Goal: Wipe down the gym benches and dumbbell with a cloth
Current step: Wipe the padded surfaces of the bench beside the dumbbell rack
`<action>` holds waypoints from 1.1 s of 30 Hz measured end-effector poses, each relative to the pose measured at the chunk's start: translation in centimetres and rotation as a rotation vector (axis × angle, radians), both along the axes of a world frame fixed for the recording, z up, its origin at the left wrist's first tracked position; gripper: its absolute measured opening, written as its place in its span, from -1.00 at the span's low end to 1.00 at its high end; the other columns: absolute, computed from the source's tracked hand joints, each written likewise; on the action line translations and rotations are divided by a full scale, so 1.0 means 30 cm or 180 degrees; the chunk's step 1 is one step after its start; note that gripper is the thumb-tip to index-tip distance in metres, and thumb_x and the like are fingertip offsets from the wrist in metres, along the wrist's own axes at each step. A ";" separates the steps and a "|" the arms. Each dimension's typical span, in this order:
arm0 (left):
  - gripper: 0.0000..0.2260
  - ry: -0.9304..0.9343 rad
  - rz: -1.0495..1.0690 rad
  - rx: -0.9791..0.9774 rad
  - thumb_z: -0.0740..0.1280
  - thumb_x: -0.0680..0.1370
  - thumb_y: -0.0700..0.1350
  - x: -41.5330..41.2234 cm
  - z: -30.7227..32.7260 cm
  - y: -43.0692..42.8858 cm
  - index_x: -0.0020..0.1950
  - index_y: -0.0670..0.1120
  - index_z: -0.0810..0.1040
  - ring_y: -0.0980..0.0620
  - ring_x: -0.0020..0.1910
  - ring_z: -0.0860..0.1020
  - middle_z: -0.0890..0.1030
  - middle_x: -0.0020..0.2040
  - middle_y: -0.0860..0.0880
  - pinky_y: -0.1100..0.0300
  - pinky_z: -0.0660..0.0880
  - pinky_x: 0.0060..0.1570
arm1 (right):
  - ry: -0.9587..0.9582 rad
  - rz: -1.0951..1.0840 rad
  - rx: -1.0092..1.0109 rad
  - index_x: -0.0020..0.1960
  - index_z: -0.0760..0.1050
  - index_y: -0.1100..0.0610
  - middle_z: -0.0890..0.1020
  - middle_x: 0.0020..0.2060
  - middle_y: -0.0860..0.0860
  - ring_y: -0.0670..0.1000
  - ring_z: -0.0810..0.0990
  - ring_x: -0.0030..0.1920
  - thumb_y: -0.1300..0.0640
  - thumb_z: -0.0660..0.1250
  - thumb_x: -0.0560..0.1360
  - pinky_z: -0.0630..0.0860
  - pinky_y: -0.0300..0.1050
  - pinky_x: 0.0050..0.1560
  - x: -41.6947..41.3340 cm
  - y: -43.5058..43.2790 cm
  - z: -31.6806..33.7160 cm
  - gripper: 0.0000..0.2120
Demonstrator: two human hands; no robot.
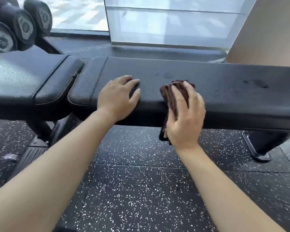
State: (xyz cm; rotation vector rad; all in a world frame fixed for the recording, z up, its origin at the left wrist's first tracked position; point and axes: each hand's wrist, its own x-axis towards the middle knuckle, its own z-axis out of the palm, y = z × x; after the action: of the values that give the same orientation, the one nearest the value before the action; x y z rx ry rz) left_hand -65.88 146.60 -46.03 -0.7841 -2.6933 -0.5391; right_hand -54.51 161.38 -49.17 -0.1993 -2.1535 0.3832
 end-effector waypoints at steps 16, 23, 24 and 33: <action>-0.64 0.0042 0.0132 -0.0067 0.16 0.56 0.11 0.005 0.000 0.005 0.33 0.08 0.43 -0.03 0.36 0.35 0.42 0.37 0.01 0.04 0.27 0.33 | -0.0385 -0.0274 -0.0267 0.30 0.47 0.11 0.45 0.32 0.12 0.22 0.42 0.27 0.21 0.25 0.50 0.32 0.04 0.24 0.060 0.133 0.043 -0.63; -0.56 -0.0288 0.0203 -0.0215 0.15 0.54 0.13 -0.042 0.018 0.041 0.40 0.06 0.35 -0.01 0.43 0.25 0.34 0.42 -0.02 0.03 0.15 0.42 | -0.1450 0.0033 -0.0387 0.29 0.45 -0.04 0.42 0.33 0.02 0.19 0.41 0.22 0.08 0.27 0.51 0.35 0.10 0.23 -0.134 0.144 0.165 -0.65; -0.55 -0.0363 0.0270 -0.0232 0.14 0.54 0.14 -0.054 0.022 0.055 0.41 0.06 0.33 -0.01 0.44 0.23 0.32 0.44 -0.03 0.00 0.13 0.43 | -0.1631 0.0120 -0.0408 0.30 0.44 -0.04 0.41 0.34 0.02 0.20 0.40 0.23 0.07 0.25 0.52 0.34 0.10 0.26 -0.187 0.157 0.180 -0.65; -0.51 -0.0557 0.0553 -0.0165 0.06 0.57 0.08 -0.076 0.013 0.087 0.49 -0.03 0.19 0.05 0.50 0.07 0.16 0.53 0.00 0.03 -0.07 0.46 | -0.2361 0.0523 -0.0199 0.39 0.32 -0.05 0.28 0.42 0.01 0.19 0.30 0.33 0.04 0.18 0.57 0.28 0.11 0.35 -0.424 0.145 0.232 -0.61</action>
State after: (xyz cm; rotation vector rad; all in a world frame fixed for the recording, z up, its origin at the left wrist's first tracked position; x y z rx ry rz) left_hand -68.17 149.21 -45.63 -0.5301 -2.9110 -0.5199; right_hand -67.22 165.73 -42.21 -0.2230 -2.9019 0.5293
